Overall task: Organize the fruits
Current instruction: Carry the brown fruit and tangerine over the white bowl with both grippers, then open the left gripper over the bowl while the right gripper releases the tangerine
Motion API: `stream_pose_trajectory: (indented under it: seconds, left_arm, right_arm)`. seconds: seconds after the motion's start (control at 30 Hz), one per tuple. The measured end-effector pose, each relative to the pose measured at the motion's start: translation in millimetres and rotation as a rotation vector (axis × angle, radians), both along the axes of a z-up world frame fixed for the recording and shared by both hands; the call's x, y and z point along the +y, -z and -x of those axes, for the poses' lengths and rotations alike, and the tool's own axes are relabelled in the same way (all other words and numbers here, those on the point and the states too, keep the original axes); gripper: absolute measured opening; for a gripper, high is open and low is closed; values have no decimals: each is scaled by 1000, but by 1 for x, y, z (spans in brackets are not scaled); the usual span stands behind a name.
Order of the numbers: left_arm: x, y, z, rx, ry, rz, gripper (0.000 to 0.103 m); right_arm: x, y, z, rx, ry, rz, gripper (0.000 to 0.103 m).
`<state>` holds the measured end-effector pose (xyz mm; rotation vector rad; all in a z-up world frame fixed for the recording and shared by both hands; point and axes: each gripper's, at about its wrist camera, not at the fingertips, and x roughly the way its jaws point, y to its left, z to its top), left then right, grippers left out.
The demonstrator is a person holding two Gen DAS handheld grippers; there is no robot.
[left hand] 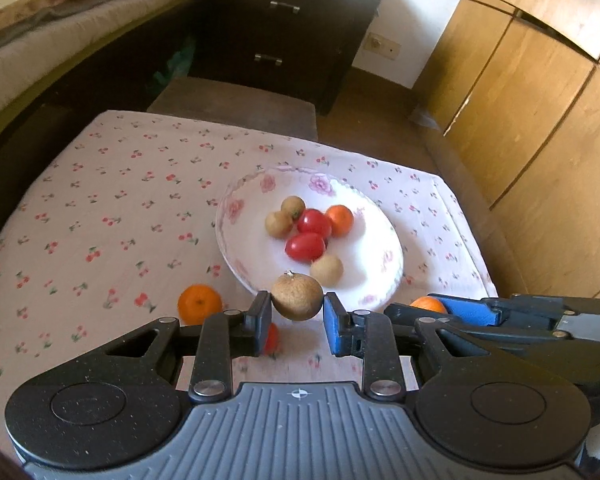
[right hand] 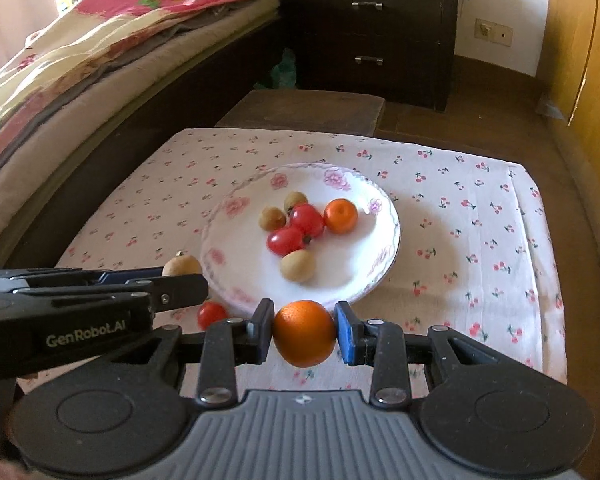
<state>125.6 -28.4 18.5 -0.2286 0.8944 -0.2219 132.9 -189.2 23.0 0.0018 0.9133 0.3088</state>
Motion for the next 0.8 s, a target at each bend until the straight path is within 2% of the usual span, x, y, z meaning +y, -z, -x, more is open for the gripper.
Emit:
stream_pose_trajectory:
  seconds: [0.37, 0.8]
  left_arm:
    - [-6, 19, -39, 24, -13, -6, 36]
    - [-6, 23, -47, 39, -32, 0, 35]
  right_arm:
    - [-4, 20, -40, 26, 21, -4, 34]
    - [-4, 27, -53, 28, 43, -28, 34]
